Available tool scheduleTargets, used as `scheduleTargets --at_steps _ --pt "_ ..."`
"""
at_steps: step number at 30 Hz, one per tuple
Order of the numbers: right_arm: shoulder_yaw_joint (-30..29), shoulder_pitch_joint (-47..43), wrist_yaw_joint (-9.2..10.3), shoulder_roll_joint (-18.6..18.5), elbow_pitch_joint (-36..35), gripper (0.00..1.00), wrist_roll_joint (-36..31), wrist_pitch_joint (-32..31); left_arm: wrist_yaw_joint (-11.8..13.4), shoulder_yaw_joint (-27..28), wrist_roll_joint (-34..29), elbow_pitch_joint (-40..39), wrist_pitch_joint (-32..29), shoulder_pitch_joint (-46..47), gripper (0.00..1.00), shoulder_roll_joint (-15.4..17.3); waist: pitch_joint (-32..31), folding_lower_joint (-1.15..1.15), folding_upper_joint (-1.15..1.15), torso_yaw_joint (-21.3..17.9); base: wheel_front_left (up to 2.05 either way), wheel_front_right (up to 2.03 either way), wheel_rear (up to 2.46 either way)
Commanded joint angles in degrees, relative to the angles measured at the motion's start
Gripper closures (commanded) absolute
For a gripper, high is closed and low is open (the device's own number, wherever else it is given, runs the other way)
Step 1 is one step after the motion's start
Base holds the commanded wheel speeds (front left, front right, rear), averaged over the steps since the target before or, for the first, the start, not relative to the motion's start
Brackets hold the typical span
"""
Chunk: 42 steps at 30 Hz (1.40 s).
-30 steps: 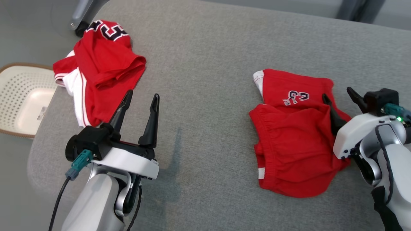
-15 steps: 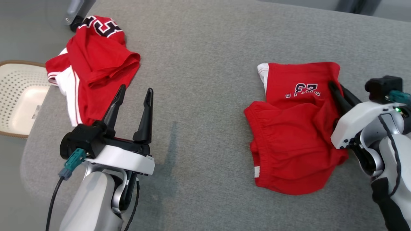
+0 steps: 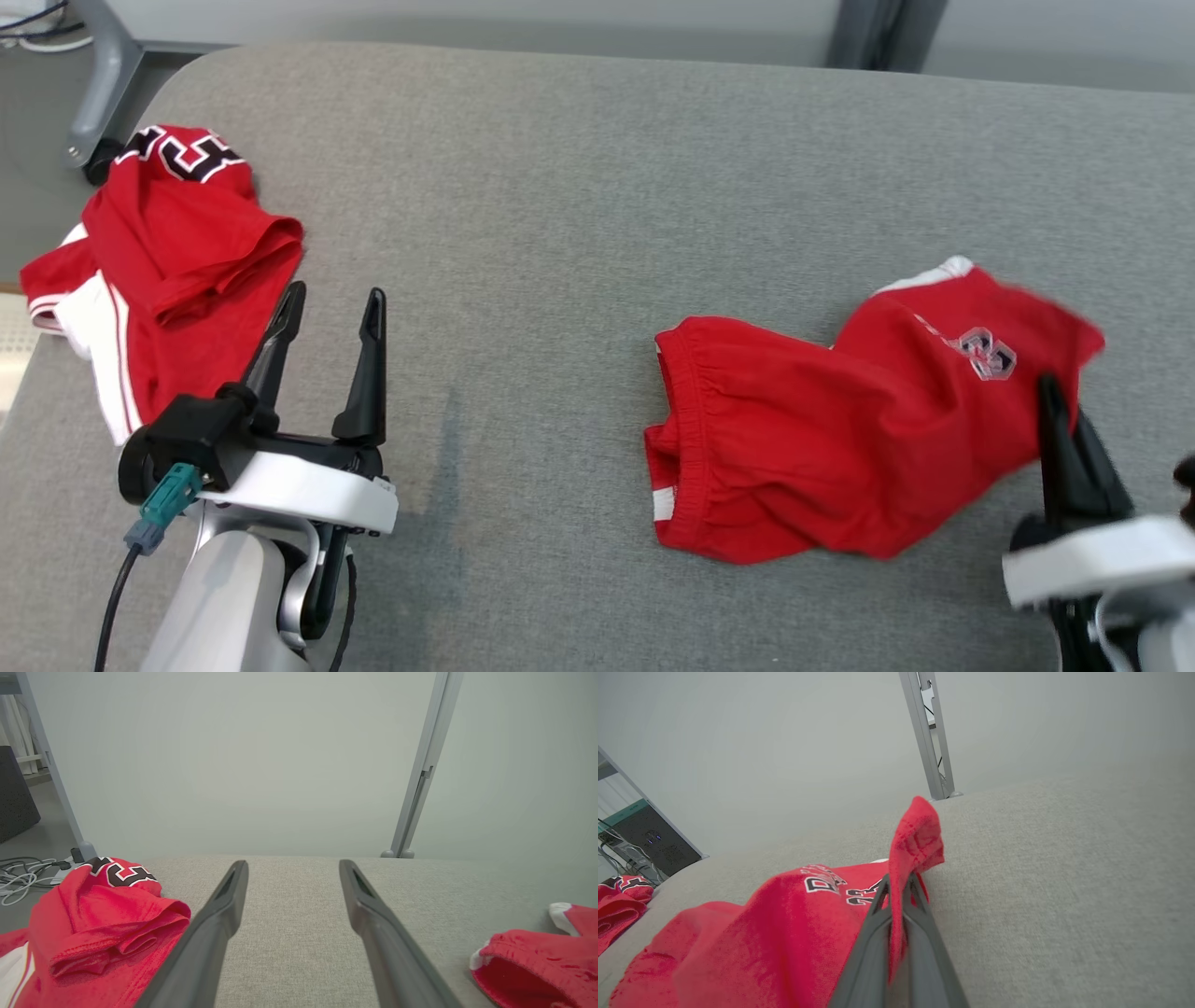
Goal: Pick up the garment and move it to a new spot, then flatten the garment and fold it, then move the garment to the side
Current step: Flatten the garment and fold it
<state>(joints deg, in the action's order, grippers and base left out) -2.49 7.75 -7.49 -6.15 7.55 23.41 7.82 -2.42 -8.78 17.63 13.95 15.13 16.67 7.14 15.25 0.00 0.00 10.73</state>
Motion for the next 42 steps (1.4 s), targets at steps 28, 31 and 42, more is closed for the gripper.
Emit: scheduleTargets --at_steps 28,31,42 --pt "-2.70 -3.10 -0.02 2.77 1.04 0.00 -14.30 2.88 3.56 0.75 0.53 -2.44 -2.39 -10.21 0.00 2.43 -9.25 0.00 0.00 -6.82 0.00 0.00 0.00" --pt "-1.29 -3.77 -0.02 2.78 -1.51 0.00 -15.14 1.59 3.95 0.69 0.85 -2.67 -2.69 -11.72 0.00 2.49 -10.39 0.00 0.00 -7.06 0.00 0.00 0.00" --pt "0.62 -5.95 -0.01 2.99 -4.97 0.00 -14.37 -0.56 4.58 0.02 1.10 -3.97 -4.25 -14.12 0.00 3.01 -11.44 0.00 0.00 -7.38 0.00 0.00 0.00"
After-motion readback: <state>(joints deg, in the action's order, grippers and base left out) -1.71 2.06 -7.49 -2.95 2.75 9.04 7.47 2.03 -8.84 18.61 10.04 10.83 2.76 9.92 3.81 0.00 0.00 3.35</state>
